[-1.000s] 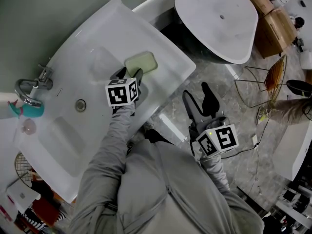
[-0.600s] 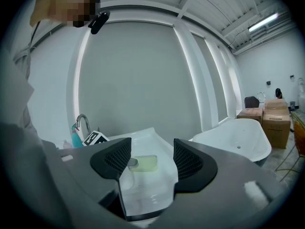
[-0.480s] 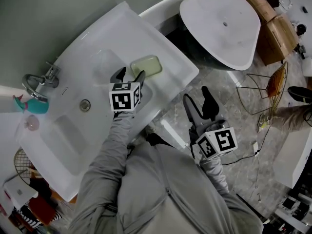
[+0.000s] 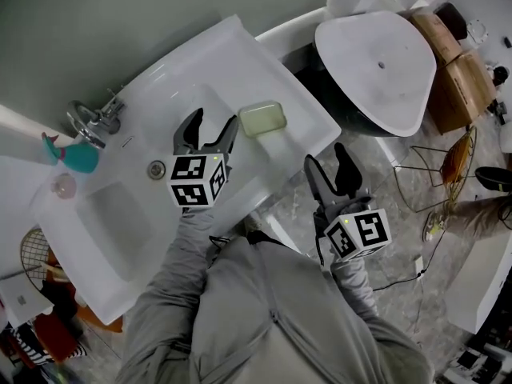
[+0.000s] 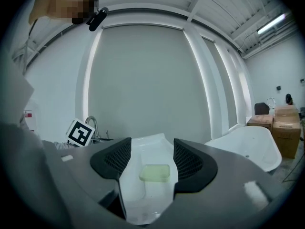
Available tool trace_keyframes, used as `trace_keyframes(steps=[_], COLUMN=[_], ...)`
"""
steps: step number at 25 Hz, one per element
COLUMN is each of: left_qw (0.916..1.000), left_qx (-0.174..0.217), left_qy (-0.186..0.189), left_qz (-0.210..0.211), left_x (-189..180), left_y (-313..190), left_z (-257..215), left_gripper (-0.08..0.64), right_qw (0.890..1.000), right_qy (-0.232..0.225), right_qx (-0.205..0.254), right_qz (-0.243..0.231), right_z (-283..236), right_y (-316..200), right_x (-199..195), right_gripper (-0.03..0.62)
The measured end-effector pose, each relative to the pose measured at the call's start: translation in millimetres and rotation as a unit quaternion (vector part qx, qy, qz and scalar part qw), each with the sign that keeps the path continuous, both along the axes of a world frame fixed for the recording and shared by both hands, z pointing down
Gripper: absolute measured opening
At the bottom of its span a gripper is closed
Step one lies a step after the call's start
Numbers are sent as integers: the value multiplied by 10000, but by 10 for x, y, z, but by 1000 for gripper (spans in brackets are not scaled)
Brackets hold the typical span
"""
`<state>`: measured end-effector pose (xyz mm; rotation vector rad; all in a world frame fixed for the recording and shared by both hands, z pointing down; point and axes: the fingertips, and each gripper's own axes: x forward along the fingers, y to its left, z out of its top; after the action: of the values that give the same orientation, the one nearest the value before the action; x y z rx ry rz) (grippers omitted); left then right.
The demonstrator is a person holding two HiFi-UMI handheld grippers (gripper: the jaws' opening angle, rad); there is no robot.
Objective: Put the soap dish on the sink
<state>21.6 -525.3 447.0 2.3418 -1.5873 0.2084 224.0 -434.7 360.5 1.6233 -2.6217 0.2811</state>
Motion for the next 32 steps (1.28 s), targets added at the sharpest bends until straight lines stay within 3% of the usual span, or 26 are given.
trace_keyframes(steps=[18, 28, 32], left_qw=[9911, 9868, 9868], left_qx=[1265, 1556, 1570], left_qy=[85, -288, -227], left_qz=[-403, -358, -322], left_x=[-813, -1046, -1106], left_y=[929, 1342, 1462], left_z=[-898, -1033, -1026], left_gripper=[339, 339, 339], right_qw=[9993, 9991, 9990], right_qy=[55, 113, 183], right_qx=[364, 412, 403], right_qz=[-95, -35, 9], right_z=[-202, -220, -205], right_y=[165, 384, 485], right_x=[-467, -712, -808], right_gripper=[279, 279, 279])
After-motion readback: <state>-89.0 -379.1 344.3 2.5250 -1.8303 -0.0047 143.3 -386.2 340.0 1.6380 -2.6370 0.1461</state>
